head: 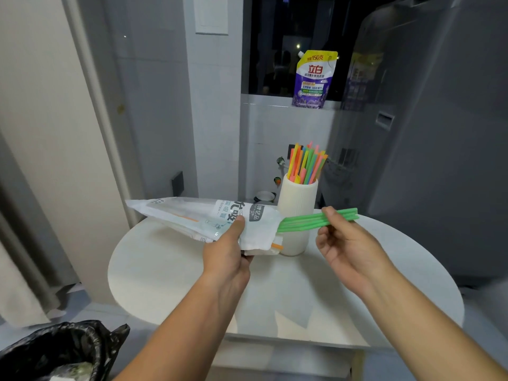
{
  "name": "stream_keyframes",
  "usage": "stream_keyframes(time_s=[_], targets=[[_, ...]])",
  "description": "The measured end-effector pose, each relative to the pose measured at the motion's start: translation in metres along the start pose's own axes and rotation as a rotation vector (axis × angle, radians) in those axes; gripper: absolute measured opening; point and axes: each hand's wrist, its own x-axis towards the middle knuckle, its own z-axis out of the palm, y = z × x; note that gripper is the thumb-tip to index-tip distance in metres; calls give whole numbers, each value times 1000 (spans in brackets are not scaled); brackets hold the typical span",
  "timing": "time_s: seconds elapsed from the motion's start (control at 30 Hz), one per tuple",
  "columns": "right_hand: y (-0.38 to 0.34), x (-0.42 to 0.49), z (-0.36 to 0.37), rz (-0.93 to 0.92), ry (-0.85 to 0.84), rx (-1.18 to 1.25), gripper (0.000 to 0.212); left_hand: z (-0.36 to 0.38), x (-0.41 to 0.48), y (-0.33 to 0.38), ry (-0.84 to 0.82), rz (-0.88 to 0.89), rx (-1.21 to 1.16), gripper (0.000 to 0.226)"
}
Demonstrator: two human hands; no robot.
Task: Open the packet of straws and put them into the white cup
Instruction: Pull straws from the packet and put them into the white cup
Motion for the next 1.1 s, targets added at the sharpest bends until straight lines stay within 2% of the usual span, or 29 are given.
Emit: stream_keyframes(time_s=[0.23, 0.5, 0.77, 1.1], targets=[[27, -6, 15, -117, 10, -207, 11, 2, -2, -3, -6, -6, -33, 46], [24, -2, 19, -272, 15, -394, 16, 1, -2, -3, -11, -18, -51, 47], [-41, 6, 18, -453, 22, -464, 18, -8, 12, 8, 52, -2, -126, 44], [-119, 2, 22, -720, 102, -694, 15, -10, 13, 7, 49, -8, -120, 42]])
